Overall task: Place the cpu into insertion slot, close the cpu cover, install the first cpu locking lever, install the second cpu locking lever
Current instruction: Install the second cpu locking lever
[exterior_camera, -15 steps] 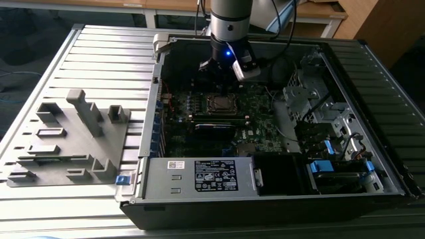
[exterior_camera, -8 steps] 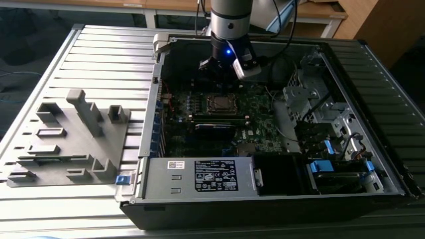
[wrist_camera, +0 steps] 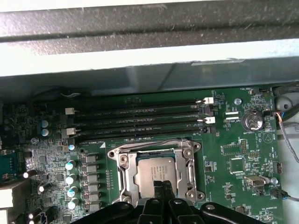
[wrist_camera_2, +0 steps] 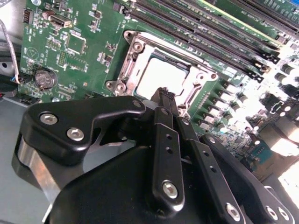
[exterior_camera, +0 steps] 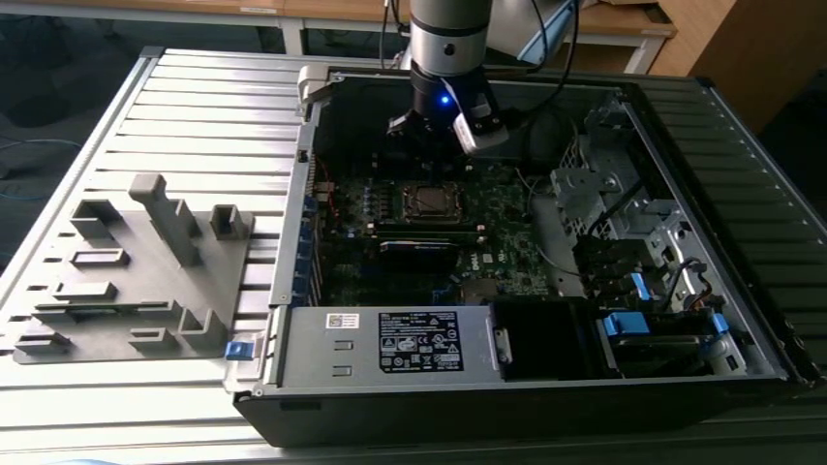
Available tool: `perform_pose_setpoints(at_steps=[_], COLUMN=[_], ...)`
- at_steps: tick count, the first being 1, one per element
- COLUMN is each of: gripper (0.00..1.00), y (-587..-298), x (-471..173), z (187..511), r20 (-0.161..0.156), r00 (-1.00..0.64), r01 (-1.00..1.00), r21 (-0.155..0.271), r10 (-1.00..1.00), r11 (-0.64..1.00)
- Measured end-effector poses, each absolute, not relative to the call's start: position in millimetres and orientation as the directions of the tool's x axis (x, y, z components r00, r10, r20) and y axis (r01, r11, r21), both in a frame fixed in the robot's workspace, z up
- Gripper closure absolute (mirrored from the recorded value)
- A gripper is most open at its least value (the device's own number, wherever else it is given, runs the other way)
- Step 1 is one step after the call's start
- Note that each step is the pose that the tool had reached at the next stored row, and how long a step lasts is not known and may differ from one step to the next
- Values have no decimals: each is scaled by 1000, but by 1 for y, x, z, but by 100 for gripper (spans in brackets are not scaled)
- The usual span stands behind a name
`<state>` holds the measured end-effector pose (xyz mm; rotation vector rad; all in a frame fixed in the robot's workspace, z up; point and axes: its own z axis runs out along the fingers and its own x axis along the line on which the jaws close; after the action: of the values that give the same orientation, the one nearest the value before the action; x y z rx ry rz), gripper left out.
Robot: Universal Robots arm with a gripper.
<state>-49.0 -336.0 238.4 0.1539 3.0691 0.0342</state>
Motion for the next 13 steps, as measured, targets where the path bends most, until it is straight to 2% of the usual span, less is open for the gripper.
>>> perform_pose_setpoints(at_steps=[4,8,13], gripper=[89,89,89], y=[-336,-336,-337], x=[-49,-49,-48], z=[238,238,238], r20=[-68,-74,-75], r00=[-993,-993,-993], r01=[99,99,99], r21=[20,-45,-51], r10=[100,96,95], r11=[995,994,994])
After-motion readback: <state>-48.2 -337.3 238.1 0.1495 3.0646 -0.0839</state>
